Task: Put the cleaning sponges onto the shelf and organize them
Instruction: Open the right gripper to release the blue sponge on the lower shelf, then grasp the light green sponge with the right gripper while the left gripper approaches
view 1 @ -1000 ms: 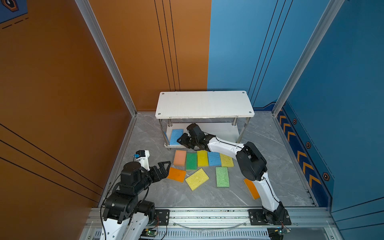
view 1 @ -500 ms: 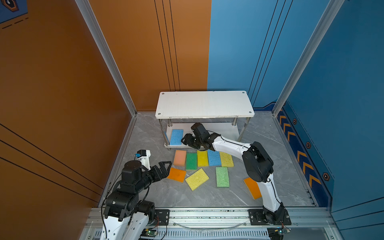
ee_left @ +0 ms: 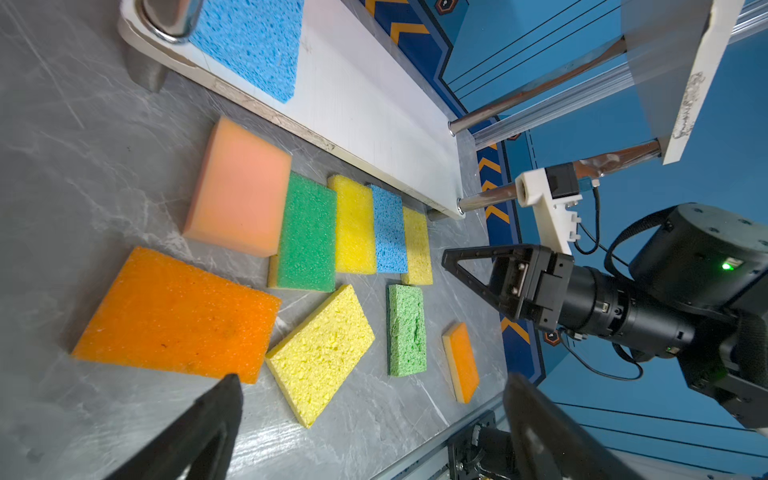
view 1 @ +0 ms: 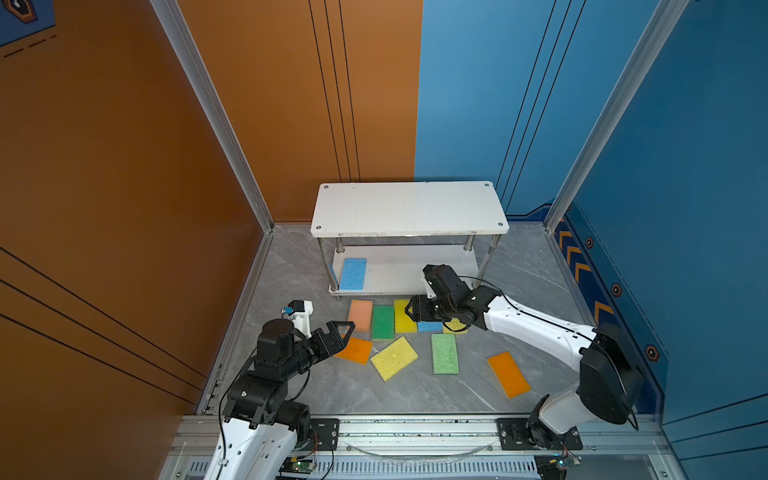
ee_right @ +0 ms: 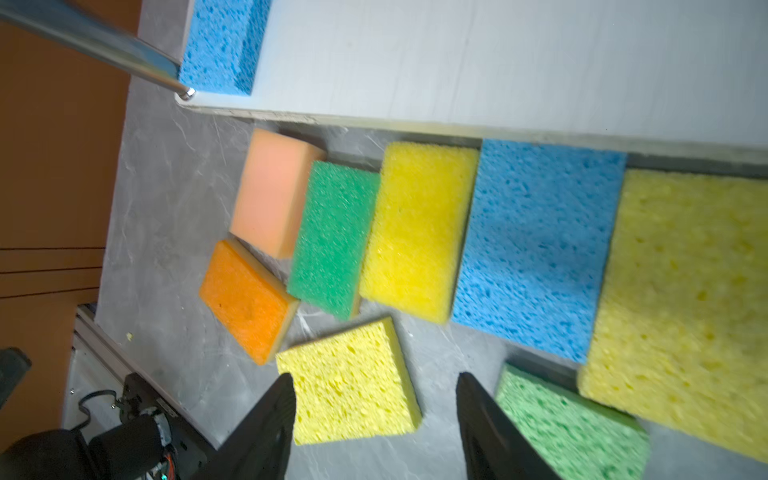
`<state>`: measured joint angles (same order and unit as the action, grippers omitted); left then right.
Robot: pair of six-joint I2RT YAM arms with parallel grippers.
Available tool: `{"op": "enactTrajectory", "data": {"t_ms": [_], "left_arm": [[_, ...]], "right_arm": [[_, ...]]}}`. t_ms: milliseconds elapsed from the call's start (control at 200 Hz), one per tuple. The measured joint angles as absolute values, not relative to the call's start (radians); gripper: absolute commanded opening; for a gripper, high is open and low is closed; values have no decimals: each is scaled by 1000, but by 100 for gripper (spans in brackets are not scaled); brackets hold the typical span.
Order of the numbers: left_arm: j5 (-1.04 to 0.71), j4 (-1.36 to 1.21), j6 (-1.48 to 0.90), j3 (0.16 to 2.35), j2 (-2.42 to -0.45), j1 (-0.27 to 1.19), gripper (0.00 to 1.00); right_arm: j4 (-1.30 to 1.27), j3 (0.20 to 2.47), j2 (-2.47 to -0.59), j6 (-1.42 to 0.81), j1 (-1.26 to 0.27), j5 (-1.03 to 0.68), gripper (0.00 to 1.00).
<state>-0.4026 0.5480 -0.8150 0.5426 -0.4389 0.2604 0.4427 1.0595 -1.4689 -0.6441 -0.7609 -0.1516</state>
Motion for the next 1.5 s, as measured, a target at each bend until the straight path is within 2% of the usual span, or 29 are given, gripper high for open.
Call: {"op": "enactTrajectory", "data": {"t_ms": [135,355,526,706,1036,1246,1497], "left_arm": [[-341,448,-867,485,-487,409,98],[-191,286,-900,464,-680,687,98],[-111,180,-903,465,-821,807,98],[-78,116,-903,467,-899,844,98],[-52,88,-903,473,-903,850,98],[-51,86,-903,473,-899,850,98],[-48,86,-903,473,-898,850,98]], "right_arm": [[517,979,-1365,-627,-750,-128,64],[576,859,-1279,-624,-720,-120,65],[583,779,-1267,-625,-704,-130,64],[553,698,-1266,-638,-674,-155,61],[467,632,-1283,-671,-674,-200,48],[433,617,-1303,-680,-674,-210,35],[424,607,-1303,-691,-673,-210,11]]}}
